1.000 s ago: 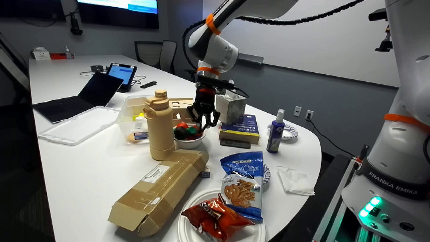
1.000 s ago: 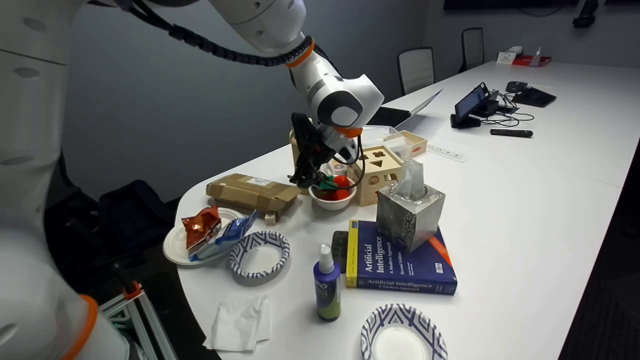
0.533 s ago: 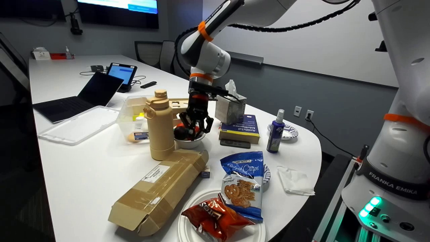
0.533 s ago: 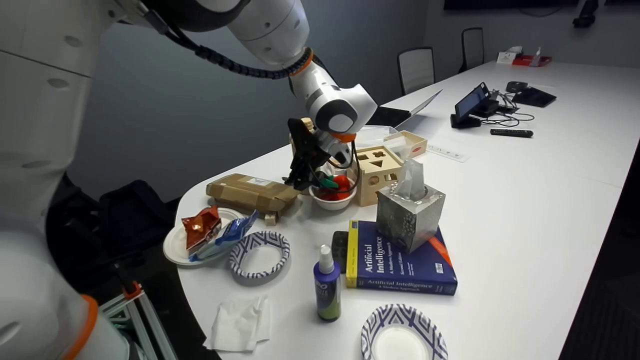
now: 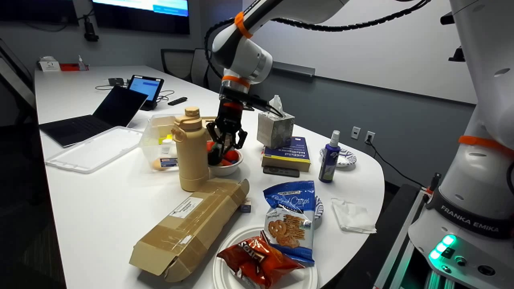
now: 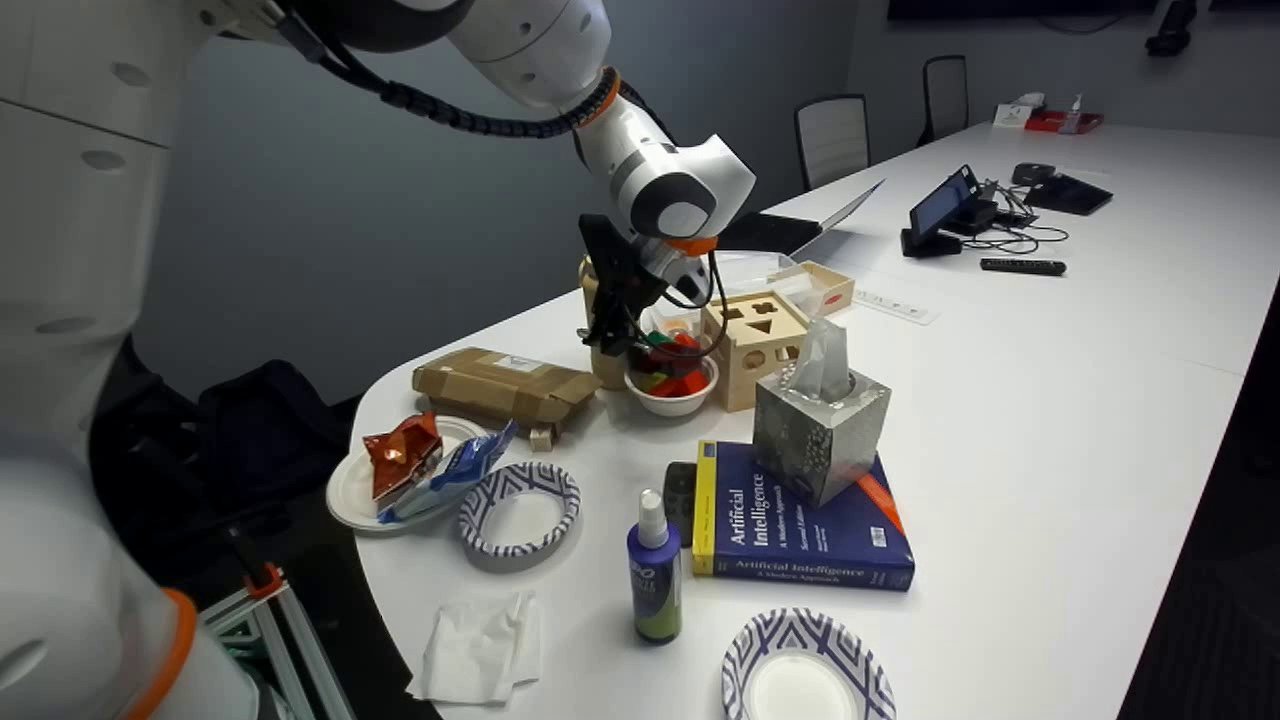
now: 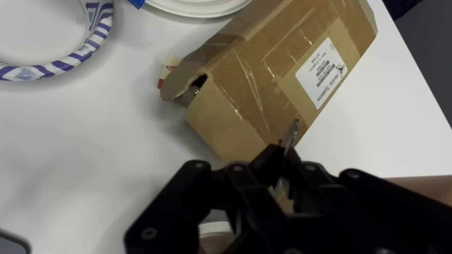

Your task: Take the spoon and mix the objects on the bowl

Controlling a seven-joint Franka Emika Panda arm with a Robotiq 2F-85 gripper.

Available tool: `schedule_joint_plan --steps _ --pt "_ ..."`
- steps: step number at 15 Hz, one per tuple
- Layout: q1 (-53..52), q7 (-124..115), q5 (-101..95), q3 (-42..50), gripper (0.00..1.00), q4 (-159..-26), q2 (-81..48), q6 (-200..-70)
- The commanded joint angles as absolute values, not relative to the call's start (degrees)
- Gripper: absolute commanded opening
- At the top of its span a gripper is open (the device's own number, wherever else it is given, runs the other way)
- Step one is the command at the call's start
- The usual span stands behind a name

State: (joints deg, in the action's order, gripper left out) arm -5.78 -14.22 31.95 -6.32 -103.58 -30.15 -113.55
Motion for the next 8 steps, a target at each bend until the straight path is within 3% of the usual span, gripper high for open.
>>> schedule_joint_plan --steps 1,8 --pt "-5.1 -13.7 32.9 -6.3 0.02 -105.5 -28.0 -114.9" --pt "-2.9 -12.0 36.7 -5.9 0.02 -109.4 -29.2 -117.6"
